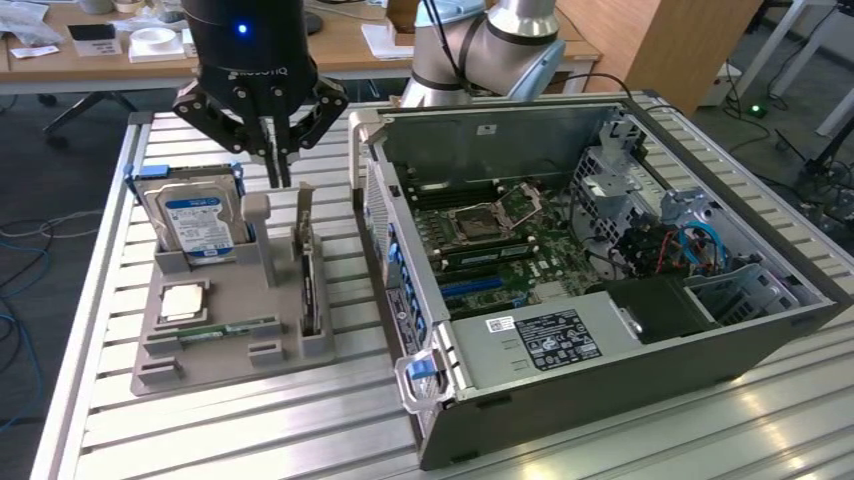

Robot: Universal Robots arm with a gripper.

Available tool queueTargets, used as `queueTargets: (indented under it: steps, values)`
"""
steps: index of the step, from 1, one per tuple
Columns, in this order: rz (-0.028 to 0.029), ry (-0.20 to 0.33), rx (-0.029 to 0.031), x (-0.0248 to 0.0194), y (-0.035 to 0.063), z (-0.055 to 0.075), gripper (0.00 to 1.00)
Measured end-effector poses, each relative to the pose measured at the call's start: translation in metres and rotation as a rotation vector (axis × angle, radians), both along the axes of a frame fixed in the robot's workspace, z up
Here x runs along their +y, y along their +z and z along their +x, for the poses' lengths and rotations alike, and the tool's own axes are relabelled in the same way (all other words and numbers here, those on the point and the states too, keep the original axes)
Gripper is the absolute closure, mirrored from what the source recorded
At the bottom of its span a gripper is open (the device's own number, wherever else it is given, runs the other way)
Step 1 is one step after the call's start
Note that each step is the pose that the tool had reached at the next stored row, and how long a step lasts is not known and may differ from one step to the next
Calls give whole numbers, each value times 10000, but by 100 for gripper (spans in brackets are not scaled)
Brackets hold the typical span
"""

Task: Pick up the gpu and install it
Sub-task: 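Pick up the gpu and move the gpu toward the slot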

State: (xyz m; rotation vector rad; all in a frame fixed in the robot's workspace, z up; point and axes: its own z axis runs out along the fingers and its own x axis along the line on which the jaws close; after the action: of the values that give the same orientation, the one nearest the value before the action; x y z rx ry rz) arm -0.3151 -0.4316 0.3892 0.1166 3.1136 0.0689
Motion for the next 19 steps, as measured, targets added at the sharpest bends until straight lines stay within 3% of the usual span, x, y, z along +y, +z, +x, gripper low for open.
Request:
queueTargets:
  steps: [4,8,9,14,19]
  values:
    - [-1,0,0,0,0,0,65]
    - [0,0,0,0,0,0,59]
    - [0,0,0,0,0,0,53]
    - [1,0,-1,0,-11,0,53]
    - [0,1,0,1,-99,0,53]
